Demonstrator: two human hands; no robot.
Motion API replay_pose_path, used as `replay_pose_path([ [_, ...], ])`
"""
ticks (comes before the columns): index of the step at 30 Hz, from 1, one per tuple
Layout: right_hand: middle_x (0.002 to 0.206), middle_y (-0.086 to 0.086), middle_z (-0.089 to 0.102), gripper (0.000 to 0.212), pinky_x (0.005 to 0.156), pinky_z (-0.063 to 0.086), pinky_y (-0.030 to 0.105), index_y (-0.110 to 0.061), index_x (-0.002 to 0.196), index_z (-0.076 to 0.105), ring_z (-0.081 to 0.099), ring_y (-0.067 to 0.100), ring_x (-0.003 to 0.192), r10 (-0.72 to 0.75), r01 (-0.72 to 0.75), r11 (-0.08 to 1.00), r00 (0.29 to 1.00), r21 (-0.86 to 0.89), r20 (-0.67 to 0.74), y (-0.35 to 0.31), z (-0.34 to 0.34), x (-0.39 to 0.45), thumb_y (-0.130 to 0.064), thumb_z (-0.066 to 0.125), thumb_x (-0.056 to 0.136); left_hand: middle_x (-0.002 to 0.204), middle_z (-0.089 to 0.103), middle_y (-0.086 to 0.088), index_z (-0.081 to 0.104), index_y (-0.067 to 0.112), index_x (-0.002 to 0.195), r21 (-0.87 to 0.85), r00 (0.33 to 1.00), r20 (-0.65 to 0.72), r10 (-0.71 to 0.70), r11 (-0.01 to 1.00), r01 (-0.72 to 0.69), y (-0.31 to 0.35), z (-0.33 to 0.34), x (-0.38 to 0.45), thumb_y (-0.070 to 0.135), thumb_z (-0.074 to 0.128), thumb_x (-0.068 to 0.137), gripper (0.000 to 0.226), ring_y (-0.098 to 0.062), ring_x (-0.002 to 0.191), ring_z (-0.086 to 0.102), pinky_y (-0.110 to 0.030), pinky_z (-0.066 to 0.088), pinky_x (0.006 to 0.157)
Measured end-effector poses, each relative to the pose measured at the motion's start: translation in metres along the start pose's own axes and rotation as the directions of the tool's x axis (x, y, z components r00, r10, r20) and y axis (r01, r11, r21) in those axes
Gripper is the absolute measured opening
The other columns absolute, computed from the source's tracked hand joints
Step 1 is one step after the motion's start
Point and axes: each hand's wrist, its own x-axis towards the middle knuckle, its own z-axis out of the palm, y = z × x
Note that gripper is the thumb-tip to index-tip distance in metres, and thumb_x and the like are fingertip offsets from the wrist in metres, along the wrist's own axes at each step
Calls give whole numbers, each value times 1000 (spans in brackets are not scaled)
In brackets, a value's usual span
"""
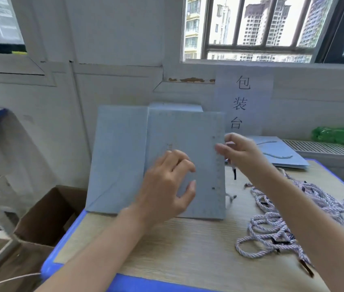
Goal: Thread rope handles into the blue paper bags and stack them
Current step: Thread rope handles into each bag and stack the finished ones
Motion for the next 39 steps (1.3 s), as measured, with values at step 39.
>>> replay_pose_path([
  [39,70,-8,65,24,59,40,15,-30,75,62,48,0,58,-11,200,925,863,-322,506,8,24,-44,-7,66,82,109,35,9,40,22,104,120,613,730,-303,939,322,4,1,-8,88,37,55,82,-11,105,32,-30,35,96],
])
